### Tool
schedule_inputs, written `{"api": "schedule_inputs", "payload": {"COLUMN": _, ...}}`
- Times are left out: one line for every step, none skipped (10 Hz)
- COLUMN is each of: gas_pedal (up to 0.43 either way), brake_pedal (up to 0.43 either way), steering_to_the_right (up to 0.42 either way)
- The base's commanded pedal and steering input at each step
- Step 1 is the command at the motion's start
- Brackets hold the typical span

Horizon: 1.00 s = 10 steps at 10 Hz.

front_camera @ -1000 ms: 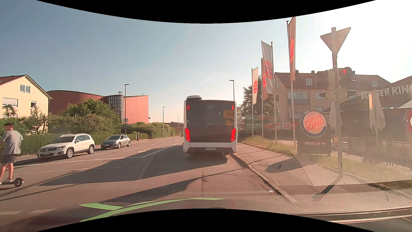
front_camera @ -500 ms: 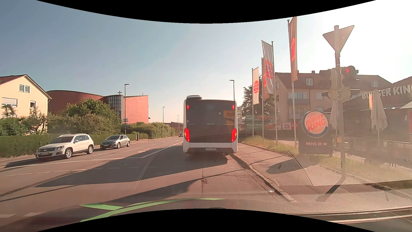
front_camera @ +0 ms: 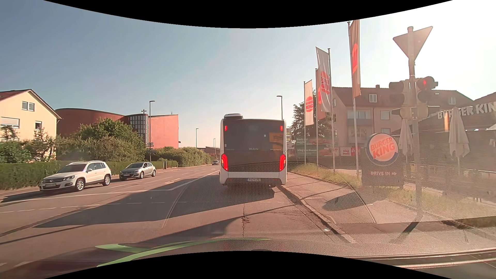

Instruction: Follow the waypoints while adhering to traffic rules and regulations

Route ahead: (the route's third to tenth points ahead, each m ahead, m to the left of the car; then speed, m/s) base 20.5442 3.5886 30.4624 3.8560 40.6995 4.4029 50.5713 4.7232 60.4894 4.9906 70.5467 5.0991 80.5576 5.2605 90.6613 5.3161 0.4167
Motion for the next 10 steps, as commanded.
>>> {"api": "schedule_inputs", "payload": {"gas_pedal": 0.000, "brake_pedal": 0.140, "steering_to_the_right": 0.005}}
{"api": "schedule_inputs", "payload": {"gas_pedal": 0.000, "brake_pedal": 0.140, "steering_to_the_right": 0.005}}
{"api": "schedule_inputs", "payload": {"gas_pedal": 0.000, "brake_pedal": 0.140, "steering_to_the_right": 0.005}}
{"api": "schedule_inputs", "payload": {"gas_pedal": 0.000, "brake_pedal": 0.146, "steering_to_the_right": 0.004}}
{"api": "schedule_inputs", "payload": {"gas_pedal": 0.000, "brake_pedal": 0.146, "steering_to_the_right": 0.003}}
{"api": "schedule_inputs", "payload": {"gas_pedal": 0.000, "brake_pedal": 0.152, "steering_to_the_right": 0.001}}
{"api": "schedule_inputs", "payload": {"gas_pedal": 0.000, "brake_pedal": 0.152, "steering_to_the_right": 0.000}}
{"api": "schedule_inputs", "payload": {"gas_pedal": 0.000, "brake_pedal": 0.152, "steering_to_the_right": 0.000}}
{"api": "schedule_inputs", "payload": {"gas_pedal": 0.000, "brake_pedal": 0.152, "steering_to_the_right": 0.000}}
{"api": "schedule_inputs", "payload": {"gas_pedal": 0.000, "brake_pedal": 0.152, "steering_to_the_right": 0.000}}
